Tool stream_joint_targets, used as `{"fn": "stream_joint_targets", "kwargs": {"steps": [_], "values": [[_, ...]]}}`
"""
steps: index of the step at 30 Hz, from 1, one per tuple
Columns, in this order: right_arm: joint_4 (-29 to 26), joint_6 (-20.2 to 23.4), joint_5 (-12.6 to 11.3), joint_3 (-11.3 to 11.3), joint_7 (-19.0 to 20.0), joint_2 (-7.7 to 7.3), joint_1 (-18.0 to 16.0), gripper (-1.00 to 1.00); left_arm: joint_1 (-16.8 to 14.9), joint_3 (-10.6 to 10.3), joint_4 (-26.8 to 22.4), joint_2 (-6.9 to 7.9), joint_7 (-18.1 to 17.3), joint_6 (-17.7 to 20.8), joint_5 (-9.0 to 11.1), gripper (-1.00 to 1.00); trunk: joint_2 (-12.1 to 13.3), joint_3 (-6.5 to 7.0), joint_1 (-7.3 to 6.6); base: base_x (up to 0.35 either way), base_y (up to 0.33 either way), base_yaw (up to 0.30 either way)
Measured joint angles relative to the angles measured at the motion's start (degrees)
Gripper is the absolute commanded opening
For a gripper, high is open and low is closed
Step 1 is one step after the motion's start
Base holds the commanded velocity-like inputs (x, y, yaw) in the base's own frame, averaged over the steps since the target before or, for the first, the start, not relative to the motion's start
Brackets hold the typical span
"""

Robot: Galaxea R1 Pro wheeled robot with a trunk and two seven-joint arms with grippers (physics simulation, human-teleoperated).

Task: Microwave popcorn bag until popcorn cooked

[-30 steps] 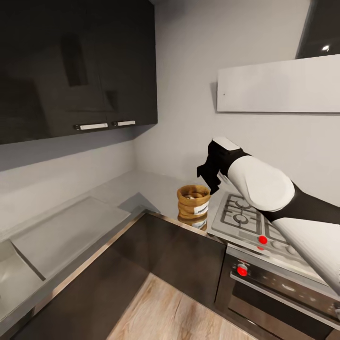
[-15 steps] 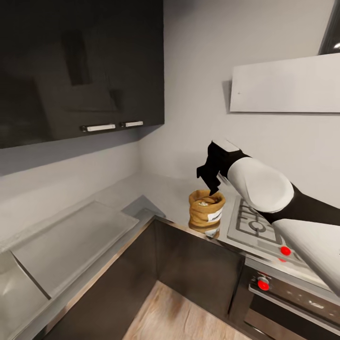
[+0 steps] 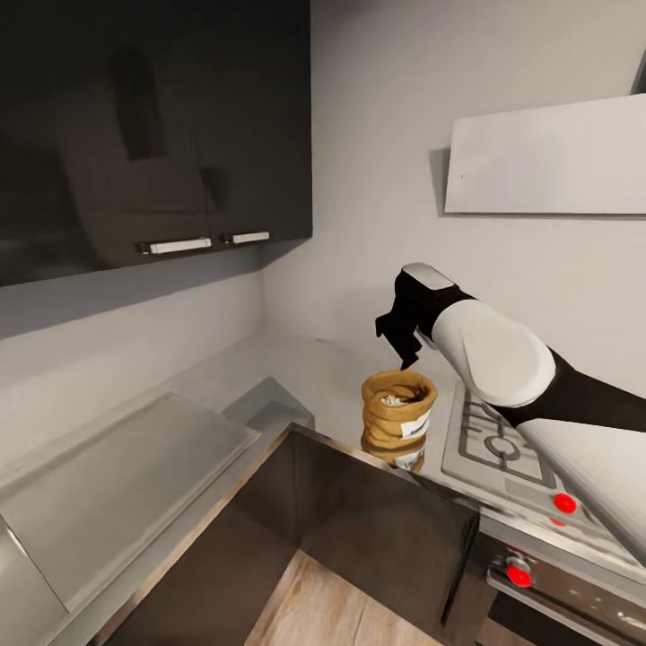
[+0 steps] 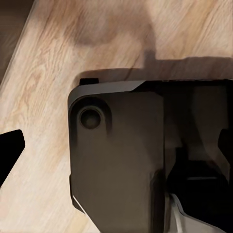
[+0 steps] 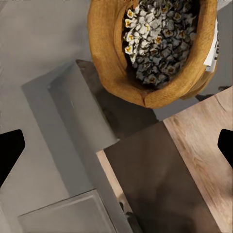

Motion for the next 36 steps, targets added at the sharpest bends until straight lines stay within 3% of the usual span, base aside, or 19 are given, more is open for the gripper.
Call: {"fn": "stream_joint_targets", "kwargs": {"steps": [11, 36], "values": [[-0.10, 0.00, -0.05, 0.10, -0.10, -0.01, 0.00, 1.00, 0.00, 0.10, 0.00, 0.16, 0.02, 0.04, 0.18, 1.00, 0.01, 0.00, -0.01, 0.138, 0.147, 0.000], [-0.13, -0.09, -0.03, 0.23, -0.02, 0.00, 0.09, 1.00, 0.01, -0.02, 0.00, 0.30, 0.00, -0.02, -0.01, 1.00, 0.00, 0.00, -0.02, 0.123, 0.010, 0.000]]}}
